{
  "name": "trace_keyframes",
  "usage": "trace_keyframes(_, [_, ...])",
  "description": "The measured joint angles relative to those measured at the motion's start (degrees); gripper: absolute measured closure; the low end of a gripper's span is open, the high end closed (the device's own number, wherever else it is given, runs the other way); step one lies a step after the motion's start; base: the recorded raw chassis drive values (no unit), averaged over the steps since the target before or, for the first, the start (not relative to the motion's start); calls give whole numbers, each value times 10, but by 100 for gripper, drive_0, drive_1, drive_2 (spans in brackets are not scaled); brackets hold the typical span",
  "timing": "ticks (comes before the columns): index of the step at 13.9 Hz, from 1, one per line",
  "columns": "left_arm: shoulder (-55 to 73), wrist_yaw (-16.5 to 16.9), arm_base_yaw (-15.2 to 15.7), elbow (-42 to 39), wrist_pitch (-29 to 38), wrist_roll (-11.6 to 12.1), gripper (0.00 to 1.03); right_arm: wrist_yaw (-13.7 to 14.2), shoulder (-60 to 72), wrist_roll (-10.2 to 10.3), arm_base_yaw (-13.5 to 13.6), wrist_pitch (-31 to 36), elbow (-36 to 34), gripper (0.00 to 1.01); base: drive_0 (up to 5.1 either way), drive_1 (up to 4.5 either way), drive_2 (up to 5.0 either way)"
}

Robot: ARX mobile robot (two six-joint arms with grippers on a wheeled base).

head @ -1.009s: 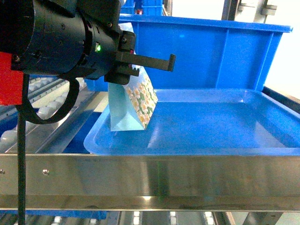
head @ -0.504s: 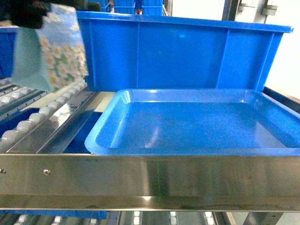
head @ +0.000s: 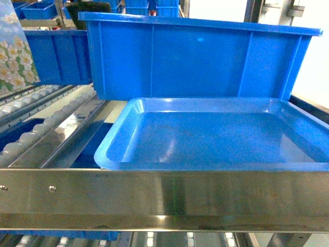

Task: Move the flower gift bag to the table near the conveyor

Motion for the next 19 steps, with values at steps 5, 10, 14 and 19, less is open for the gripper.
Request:
trace_keyframes(5, [-118,125,144,-78,69,-5,101,0,0,0,0,0,0,99,0,0,0])
trace_keyframes(10, [-121,143,160,-91,66,-11,101,0,0,0,0,0,0,99,-97,51,51])
trace_keyframes(14, [-123,143,159,-91,68,-15,101,2,0,0,0,0,0,99,-481,259,259])
trace_keyframes(19, [-123,142,160,-91,67,-15,101,1,0,0,0,2,0,99,-465,100,380])
